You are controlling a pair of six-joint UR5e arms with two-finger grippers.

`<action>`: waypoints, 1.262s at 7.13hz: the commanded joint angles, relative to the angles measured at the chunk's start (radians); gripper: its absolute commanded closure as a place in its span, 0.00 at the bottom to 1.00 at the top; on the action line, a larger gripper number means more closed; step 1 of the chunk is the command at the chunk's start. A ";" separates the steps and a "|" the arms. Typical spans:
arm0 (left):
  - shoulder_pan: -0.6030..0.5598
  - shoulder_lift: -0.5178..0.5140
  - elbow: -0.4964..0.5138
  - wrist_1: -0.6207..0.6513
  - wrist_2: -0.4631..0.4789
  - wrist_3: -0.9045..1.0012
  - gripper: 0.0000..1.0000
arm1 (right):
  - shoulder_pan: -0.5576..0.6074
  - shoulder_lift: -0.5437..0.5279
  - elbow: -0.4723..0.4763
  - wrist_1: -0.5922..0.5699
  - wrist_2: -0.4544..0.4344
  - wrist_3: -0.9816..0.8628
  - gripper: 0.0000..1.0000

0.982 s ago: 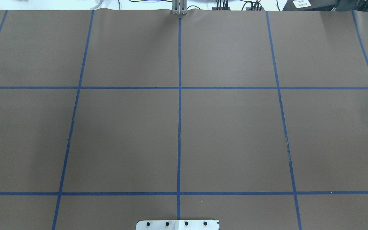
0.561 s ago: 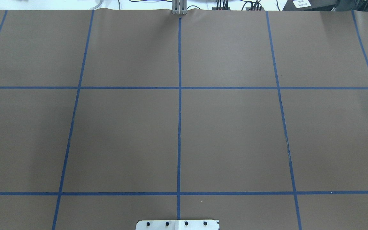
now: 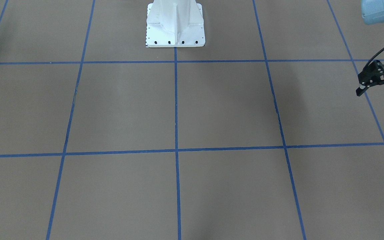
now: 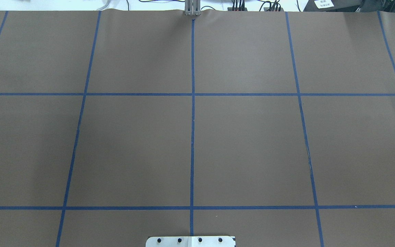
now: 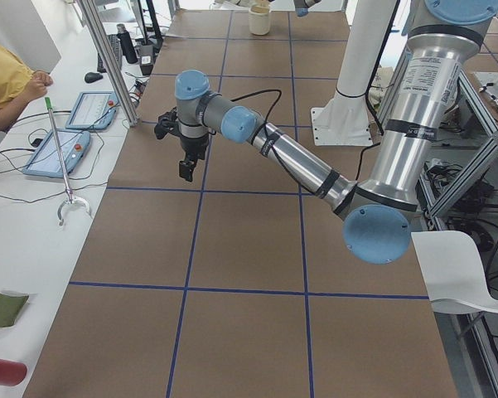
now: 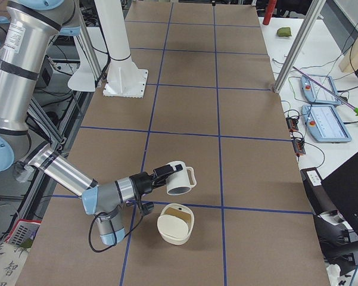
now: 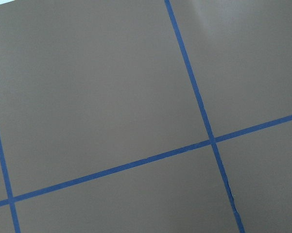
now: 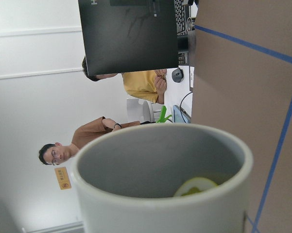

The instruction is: Left arm hands cup to right arm to dump lemon

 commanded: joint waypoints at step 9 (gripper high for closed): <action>-0.002 0.009 -0.019 0.002 0.000 -0.002 0.00 | 0.000 0.007 -0.104 0.217 -0.203 0.555 1.00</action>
